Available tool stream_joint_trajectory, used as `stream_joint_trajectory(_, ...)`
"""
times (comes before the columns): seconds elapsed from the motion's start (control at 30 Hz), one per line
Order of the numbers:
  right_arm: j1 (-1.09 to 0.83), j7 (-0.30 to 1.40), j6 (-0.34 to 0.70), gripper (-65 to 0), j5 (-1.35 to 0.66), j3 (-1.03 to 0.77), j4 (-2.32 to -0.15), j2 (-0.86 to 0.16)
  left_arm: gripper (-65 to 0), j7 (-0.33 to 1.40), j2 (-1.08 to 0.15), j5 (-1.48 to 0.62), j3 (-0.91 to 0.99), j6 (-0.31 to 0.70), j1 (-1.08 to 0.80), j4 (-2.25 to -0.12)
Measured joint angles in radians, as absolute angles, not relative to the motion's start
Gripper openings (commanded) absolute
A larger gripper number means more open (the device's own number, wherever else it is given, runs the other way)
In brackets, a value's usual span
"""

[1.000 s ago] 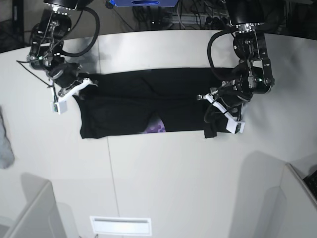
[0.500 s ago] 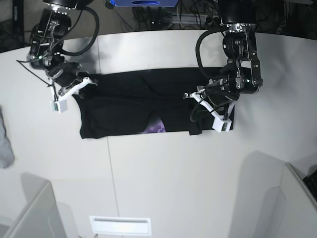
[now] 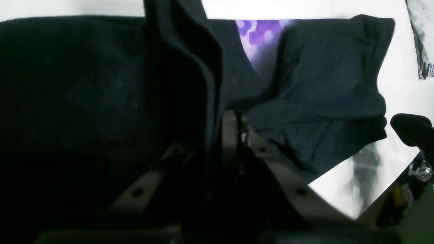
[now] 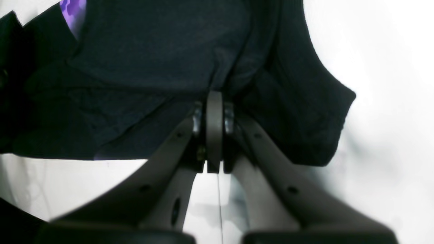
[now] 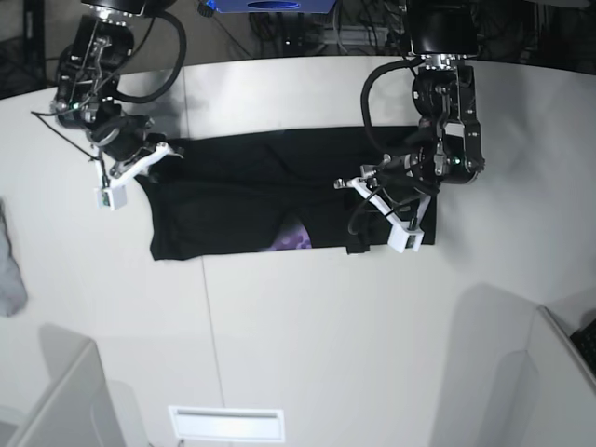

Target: Fold the T-shirt properly

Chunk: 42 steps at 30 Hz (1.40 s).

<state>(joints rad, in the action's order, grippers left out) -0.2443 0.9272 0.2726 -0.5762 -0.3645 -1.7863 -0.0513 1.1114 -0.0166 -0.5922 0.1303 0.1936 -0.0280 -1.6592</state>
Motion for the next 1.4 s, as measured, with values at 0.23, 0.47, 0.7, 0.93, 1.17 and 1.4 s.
stream_joint_trajectory(0.23, -0.244, 0.927, 0.272, -65.0, -0.576, -0.364, -1.786, -0.051, -65.0, 1.111, -0.017, -0.592, 0.130, 0.194, -0.030, -1.654)
stream_joint_trajectory(0.47, -0.244, 0.927, 0.272, -65.0, -0.576, -0.364, -1.786, -0.051, -49.2, 1.111, -0.017, -0.596, 0.130, 0.194, -0.030, -1.654)
stream_joint_trajectory(0.7, -0.244, 0.927, 0.272, -65.0, -0.576, -0.364, -1.786, -0.051, -26.0, 1.108, 0.003, -0.600, 0.051, 0.193, -0.028, -1.654)
stream_joint_trajectory(0.93, -0.242, 0.926, 0.272, -65.0, -0.577, -0.364, -1.786, -0.051, -19.7, 1.109, 0.040, -0.599, -0.057, 0.193, -0.028, -1.654)
stream_joint_trajectory(1.17, -0.202, 0.928, 0.272, -65.0, -0.576, -0.364, -1.785, -0.052, -21.4, 1.115, 0.049, -0.610, -0.009, 0.199, -0.039, -1.764)
stream_joint_trajectory(1.4, -0.083, 1.071, 0.271, -43.1, -0.583, -0.501, -1.783, -0.050, -65.0, 1.123, -0.101, -0.591, 0.303, 0.195, -0.146, -1.802)
